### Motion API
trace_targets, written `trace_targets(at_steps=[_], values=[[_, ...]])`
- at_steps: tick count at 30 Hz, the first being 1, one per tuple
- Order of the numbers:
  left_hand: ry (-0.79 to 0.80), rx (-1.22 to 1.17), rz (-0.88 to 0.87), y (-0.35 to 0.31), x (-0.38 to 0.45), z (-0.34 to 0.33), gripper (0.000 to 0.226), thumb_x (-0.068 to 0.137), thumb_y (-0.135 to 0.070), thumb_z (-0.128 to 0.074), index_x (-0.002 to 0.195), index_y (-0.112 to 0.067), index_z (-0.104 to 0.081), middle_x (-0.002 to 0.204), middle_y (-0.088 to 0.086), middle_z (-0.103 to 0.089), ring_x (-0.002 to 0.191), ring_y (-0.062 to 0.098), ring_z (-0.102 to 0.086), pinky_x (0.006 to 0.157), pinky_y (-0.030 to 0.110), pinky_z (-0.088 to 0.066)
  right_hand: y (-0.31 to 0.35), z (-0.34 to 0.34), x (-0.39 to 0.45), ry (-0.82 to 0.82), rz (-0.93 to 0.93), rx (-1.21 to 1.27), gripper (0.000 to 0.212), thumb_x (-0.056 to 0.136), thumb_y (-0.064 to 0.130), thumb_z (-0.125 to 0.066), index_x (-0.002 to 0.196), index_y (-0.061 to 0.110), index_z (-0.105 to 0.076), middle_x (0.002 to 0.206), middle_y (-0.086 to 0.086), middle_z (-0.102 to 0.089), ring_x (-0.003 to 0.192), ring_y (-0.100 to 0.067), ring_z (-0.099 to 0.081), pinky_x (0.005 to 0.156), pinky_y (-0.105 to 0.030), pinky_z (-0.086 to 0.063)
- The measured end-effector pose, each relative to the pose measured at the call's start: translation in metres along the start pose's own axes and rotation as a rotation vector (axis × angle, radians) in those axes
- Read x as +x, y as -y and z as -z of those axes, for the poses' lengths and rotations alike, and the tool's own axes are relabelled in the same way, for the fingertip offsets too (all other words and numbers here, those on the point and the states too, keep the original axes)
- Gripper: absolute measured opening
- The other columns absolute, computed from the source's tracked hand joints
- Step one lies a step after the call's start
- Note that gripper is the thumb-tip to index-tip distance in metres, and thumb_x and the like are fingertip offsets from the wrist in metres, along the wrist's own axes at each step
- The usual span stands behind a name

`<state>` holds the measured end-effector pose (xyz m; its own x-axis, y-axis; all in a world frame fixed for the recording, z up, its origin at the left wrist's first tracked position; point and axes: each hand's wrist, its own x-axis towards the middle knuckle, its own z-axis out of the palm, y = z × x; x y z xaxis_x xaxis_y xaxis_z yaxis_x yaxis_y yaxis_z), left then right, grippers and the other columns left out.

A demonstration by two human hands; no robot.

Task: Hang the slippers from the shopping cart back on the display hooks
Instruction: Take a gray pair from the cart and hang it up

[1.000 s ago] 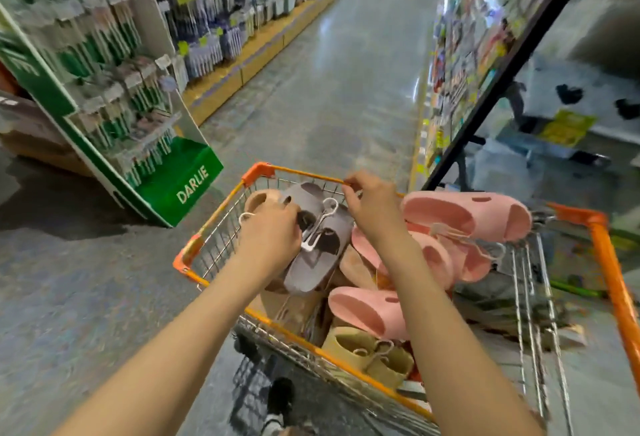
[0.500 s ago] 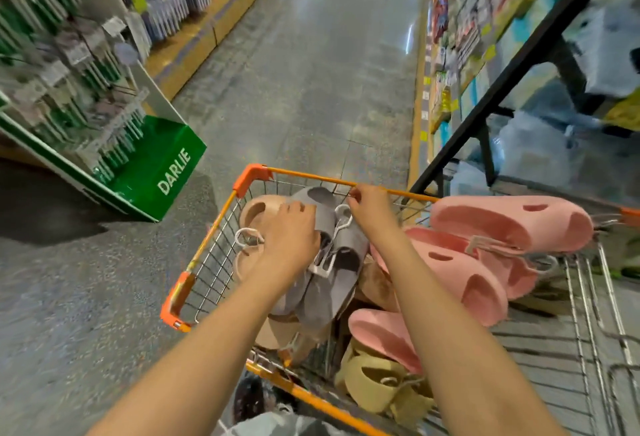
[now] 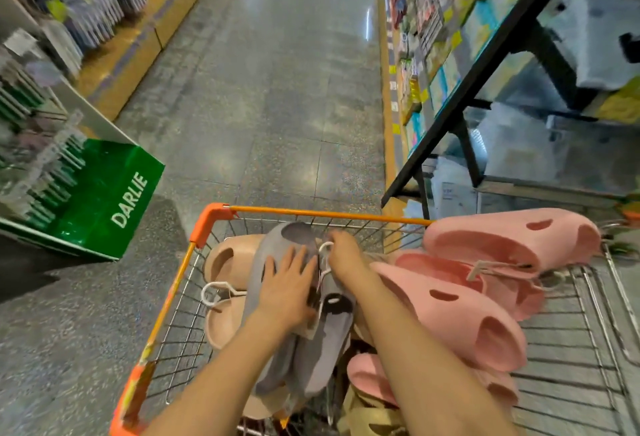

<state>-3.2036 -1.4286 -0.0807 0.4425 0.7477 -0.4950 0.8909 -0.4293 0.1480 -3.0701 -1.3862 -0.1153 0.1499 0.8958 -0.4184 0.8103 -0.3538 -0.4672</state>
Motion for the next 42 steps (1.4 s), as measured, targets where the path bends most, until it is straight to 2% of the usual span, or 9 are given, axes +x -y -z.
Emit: trace_targets(at_steps=[3,11,14,16,22,27,30,34,42], values=[[-0.074,0.015,-0.018,0.002,0.001,-0.001,0.089,0.081,-0.046,-0.060,0.149,-0.019,-0.008,0.156,0.003,-0.007,0.144,0.025,-0.002,0.114,0.048,-0.008,0.002,0.012,-0.009,-0.098,0.056,0.042,0.012,0.085,0.003,-0.048,0.094,0.008,-0.055,0.101,-0.021,-0.060,0.093,-0.033,-0.057,0.068,-0.033,-0.035],[-0.229,0.118,-0.006,-0.015,-0.001,0.007,0.085,0.073,-0.056,-0.065,0.140,-0.018,-0.030,0.136,0.010,-0.035,0.129,0.030,-0.030,0.101,0.046,-0.028,0.023,0.027,-0.064,-0.225,0.235,0.054,0.022,0.092,0.004,-0.042,0.111,0.006,-0.053,0.117,-0.015,-0.054,0.100,-0.037,-0.057,0.081,-0.043,-0.039],[-0.408,0.122,-0.080,-0.004,-0.011,0.013,0.079,0.041,-0.038,-0.088,0.108,-0.006,-0.062,0.106,0.021,-0.058,0.096,0.039,-0.057,0.072,0.047,-0.048,0.041,0.029,-0.087,-0.317,0.270,0.023,0.029,0.091,0.003,-0.044,0.119,0.005,-0.052,0.127,-0.014,-0.052,0.103,-0.038,-0.056,0.087,-0.040,-0.028],[-0.506,0.109,-0.124,0.007,-0.021,0.016,0.075,0.026,-0.025,-0.091,0.093,-0.002,-0.066,0.099,0.025,-0.062,0.081,0.042,-0.061,0.059,0.045,-0.049,0.052,0.029,-0.099,-0.365,0.342,0.125,0.028,0.088,-0.001,-0.046,0.115,-0.001,-0.053,0.122,-0.021,-0.053,0.096,-0.046,-0.056,0.083,-0.049,-0.040],[-0.705,0.212,-0.296,0.009,-0.056,0.057,0.070,0.050,-0.028,-0.086,0.112,-0.013,-0.057,0.121,0.020,-0.056,0.100,0.038,-0.046,0.073,0.043,-0.040,0.069,0.070,-0.145,-0.629,0.464,0.219,0.025,0.085,0.002,-0.043,0.101,-0.008,-0.059,0.102,-0.026,-0.062,0.085,-0.043,-0.062,0.072,-0.052,-0.051],[-0.870,0.160,-0.451,-0.040,-0.103,0.120,0.063,0.065,-0.029,-0.072,0.124,-0.015,-0.054,0.131,0.018,-0.050,0.122,0.043,-0.036,0.096,0.051,-0.027,0.074,0.139,-0.210,-0.943,0.477,0.208,0.021,0.081,-0.007,-0.048,0.097,-0.006,-0.062,0.094,-0.021,-0.065,0.083,-0.032,-0.064,0.073,-0.026,-0.044],[-0.976,0.115,-0.605,-0.083,-0.134,0.147,0.059,0.068,-0.033,-0.061,0.123,-0.014,-0.056,0.126,0.016,-0.055,0.124,0.042,-0.040,0.097,0.049,-0.021,0.060,0.181,-0.263,-1.133,0.451,0.117,0.023,0.079,-0.009,-0.048,0.096,-0.006,-0.063,0.092,-0.021,-0.066,0.083,-0.028,-0.063,0.072,-0.020,-0.040],[-0.995,0.078,-0.841,-0.161,-0.172,0.166,0.073,0.053,-0.026,-0.081,0.122,-0.013,-0.057,0.123,0.014,-0.057,0.125,0.040,-0.042,0.100,0.050,-0.020,0.027,0.226,-0.345,-1.329,0.333,-0.035,0.019,0.082,-0.005,-0.050,0.094,-0.006,-0.065,0.089,-0.021,-0.067,0.085,-0.023,-0.060,0.074,-0.022,-0.041],[-0.970,-0.024,-1.388,-0.356,-0.282,0.138,0.069,0.056,-0.034,-0.082,0.119,-0.016,-0.060,0.115,0.011,-0.061,0.120,0.040,-0.048,0.097,0.048,-0.017,-0.068,0.255,-0.563,-1.608,-0.151,-0.223,0.022,0.085,0.000,-0.049,0.101,-0.002,-0.065,0.096,-0.019,-0.067,0.088,-0.032,-0.064,0.074,-0.026,-0.041]])
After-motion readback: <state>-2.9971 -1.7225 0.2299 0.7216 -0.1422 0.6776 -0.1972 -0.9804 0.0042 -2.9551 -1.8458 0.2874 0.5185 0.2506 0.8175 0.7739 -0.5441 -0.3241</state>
